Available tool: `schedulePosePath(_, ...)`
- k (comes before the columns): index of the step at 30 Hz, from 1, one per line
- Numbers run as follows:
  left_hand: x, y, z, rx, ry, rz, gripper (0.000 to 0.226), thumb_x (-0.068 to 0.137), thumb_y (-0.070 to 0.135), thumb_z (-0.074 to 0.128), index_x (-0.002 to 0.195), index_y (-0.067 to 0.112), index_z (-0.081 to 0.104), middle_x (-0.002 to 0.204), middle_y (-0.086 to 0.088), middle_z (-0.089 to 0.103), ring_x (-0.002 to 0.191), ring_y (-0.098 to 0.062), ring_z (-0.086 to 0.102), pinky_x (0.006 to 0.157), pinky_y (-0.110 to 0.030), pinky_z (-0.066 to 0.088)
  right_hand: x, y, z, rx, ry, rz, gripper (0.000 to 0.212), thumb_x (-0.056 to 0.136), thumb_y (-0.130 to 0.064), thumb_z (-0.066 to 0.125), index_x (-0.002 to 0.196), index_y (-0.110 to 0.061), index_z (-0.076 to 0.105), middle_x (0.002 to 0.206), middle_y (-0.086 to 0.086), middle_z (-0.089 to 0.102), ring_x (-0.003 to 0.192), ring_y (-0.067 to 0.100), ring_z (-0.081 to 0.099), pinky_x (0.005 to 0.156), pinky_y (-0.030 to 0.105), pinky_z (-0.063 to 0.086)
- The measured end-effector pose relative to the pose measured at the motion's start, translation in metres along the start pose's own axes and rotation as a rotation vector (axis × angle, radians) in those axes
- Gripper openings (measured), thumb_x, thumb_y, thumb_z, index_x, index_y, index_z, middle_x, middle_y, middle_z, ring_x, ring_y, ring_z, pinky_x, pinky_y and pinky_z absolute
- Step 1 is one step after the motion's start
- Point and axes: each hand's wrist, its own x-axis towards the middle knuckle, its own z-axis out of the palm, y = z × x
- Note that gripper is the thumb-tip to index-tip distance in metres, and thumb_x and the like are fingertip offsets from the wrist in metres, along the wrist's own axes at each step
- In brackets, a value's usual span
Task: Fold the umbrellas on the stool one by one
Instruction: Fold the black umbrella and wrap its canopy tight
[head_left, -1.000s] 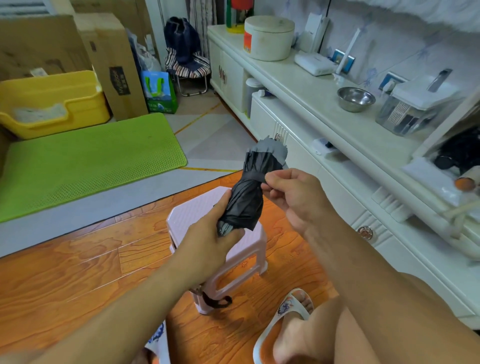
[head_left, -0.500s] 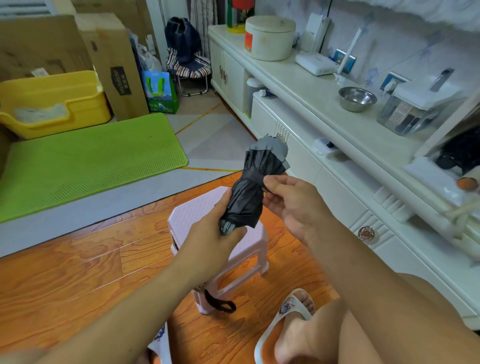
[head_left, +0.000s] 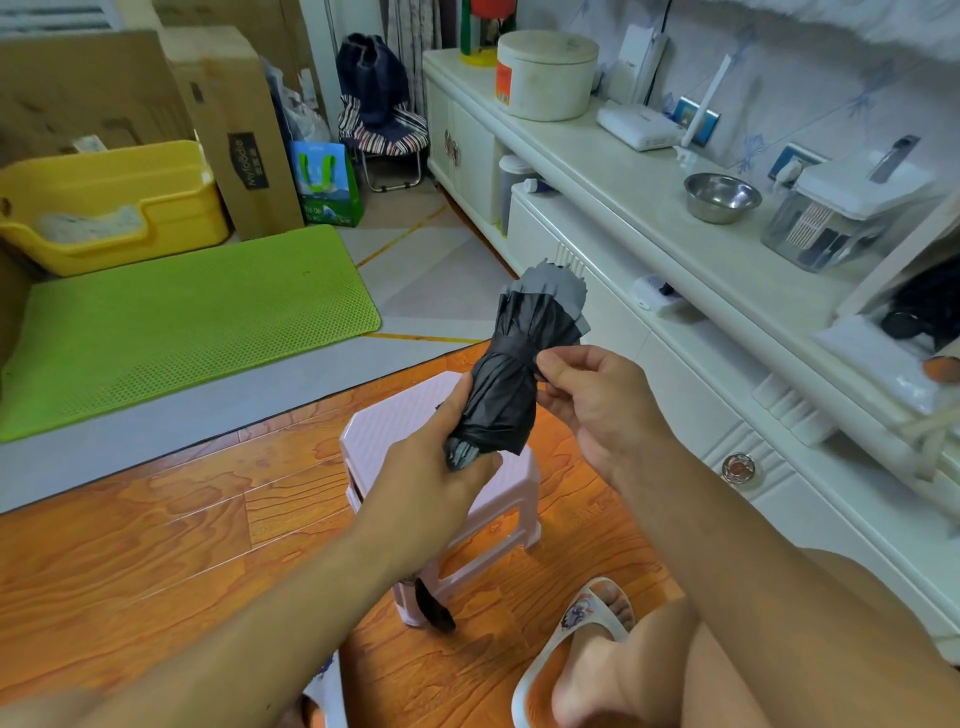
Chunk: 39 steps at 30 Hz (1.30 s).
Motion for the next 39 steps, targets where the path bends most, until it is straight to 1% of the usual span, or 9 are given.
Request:
schedulePosePath(6, -0.001, 0.003, 0.0, -0.01, 0.023, 0.034, 0.075, 0.097, 0.021, 0.065, 0.144, 0.065, 0.027, 0.08, 0.034, 0.065, 0.055, 0.005, 0.054, 0.057, -0.012, 0.045, 0.003, 0.0, -0.004, 0.118, -0.203, 0.158, 0.026, 0.098, -0.019, 0.065, 0.121, -0.008, 0.064, 0.121, 0.012, 0.072, 0.112, 0.029, 0.069, 0.097, 0.052, 0.056)
schedulePosePath(9, -0.002, 0.005, -0.001, -0.047, 0.029, 0.04, 0.073, 0.096, 0.021, 0.066, 0.141, 0.067, 0.031, 0.069, 0.028, 0.064, 0.051, -0.001, 0.048, 0.057, -0.016, 0.045, 0.003, -0.007, -0.006, 0.189, -0.382, 0.167, 0.033, 0.105, -0.02, 0.051, 0.132, -0.002, 0.059, 0.126, 0.016, 0.07, 0.116, 0.031, 0.068, 0.095, 0.046, 0.058)
schedulePosePath(14, 0.007, 0.005, -0.006, -0.239, -0.067, -0.055, 0.06, 0.097, 0.019, 0.066, 0.141, 0.055, 0.047, 0.064, 0.005, 0.062, 0.051, -0.02, 0.051, 0.051, -0.03, 0.044, 0.007, -0.006, 0.003, 0.123, -0.301, 0.116, 0.033, 0.105, -0.02, 0.053, 0.129, -0.001, 0.061, 0.119, 0.014, 0.073, 0.11, 0.029, 0.071, 0.088, 0.041, 0.06)
schedulePosePath(20, 0.008, 0.0, -0.015, -0.468, -0.337, -0.16, 0.055, 0.095, 0.016, 0.068, 0.139, 0.045, 0.054, 0.096, -0.023, 0.066, 0.053, -0.028, 0.054, 0.052, -0.031, 0.048, 0.015, -0.021, -0.002, 0.312, -0.231, 0.205, 0.054, 0.086, -0.026, 0.074, 0.135, -0.007, 0.063, 0.117, 0.016, 0.07, 0.105, 0.032, 0.068, 0.1, 0.055, 0.052)
schedulePosePath(27, 0.023, -0.011, -0.034, -0.552, -0.399, -0.425, 0.06, 0.088, 0.068, 0.059, 0.131, 0.028, 0.065, 0.125, -0.007, 0.07, 0.106, -0.02, 0.066, 0.091, -0.042, 0.052, 0.002, -0.008, 0.01, 0.263, -0.184, 0.222, 0.032, 0.094, -0.016, 0.068, 0.124, -0.007, 0.066, 0.108, 0.016, 0.072, 0.09, 0.028, 0.07, 0.081, 0.046, 0.061)
schedulePosePath(30, 0.023, -0.006, -0.024, -0.442, -0.453, -0.339, 0.052, 0.086, 0.047, 0.073, 0.13, 0.02, 0.063, 0.12, -0.006, 0.073, 0.106, -0.018, 0.07, 0.095, -0.037, 0.055, -0.015, 0.012, 0.025, 0.136, -0.2, 0.167, 0.025, 0.092, -0.011, 0.07, 0.117, -0.008, 0.068, 0.107, 0.015, 0.074, 0.095, 0.029, 0.072, 0.081, 0.047, 0.061)
schedulePosePath(33, 0.023, -0.002, -0.011, -0.178, -0.389, -0.253, 0.028, 0.085, 0.018, 0.08, 0.109, 0.012, 0.069, 0.092, -0.014, 0.074, 0.075, -0.017, 0.07, 0.069, -0.027, 0.059, -0.016, 0.019, 0.026, 0.051, -0.173, 0.142, 0.032, 0.091, -0.017, 0.074, 0.122, -0.011, 0.066, 0.118, 0.014, 0.073, 0.105, 0.026, 0.071, 0.088, 0.045, 0.06)
schedulePosePath(36, 0.028, -0.01, -0.02, -0.249, -0.342, -0.421, 0.016, 0.082, 0.011, 0.079, 0.093, 0.006, 0.069, 0.072, -0.015, 0.066, 0.06, -0.024, 0.063, 0.059, -0.032, 0.054, 0.002, -0.001, 0.005, -0.486, -0.054, -0.342, 0.091, 0.078, -0.04, 0.085, 0.151, -0.017, 0.036, 0.152, 0.007, 0.042, 0.138, 0.023, 0.046, 0.105, 0.032, 0.048)
schedulePosePath(39, 0.032, -0.018, -0.04, -0.186, -0.416, -0.49, 0.027, 0.073, 0.015, 0.082, 0.095, 0.006, 0.069, 0.077, -0.013, 0.069, 0.067, -0.027, 0.065, 0.066, -0.036, 0.056, 0.003, 0.0, -0.007, -1.494, -0.405, -1.133, 0.115, 0.065, -0.061, 0.083, 0.157, -0.024, 0.025, 0.165, 0.006, 0.021, 0.154, 0.033, 0.01, 0.124, 0.055, 0.016)
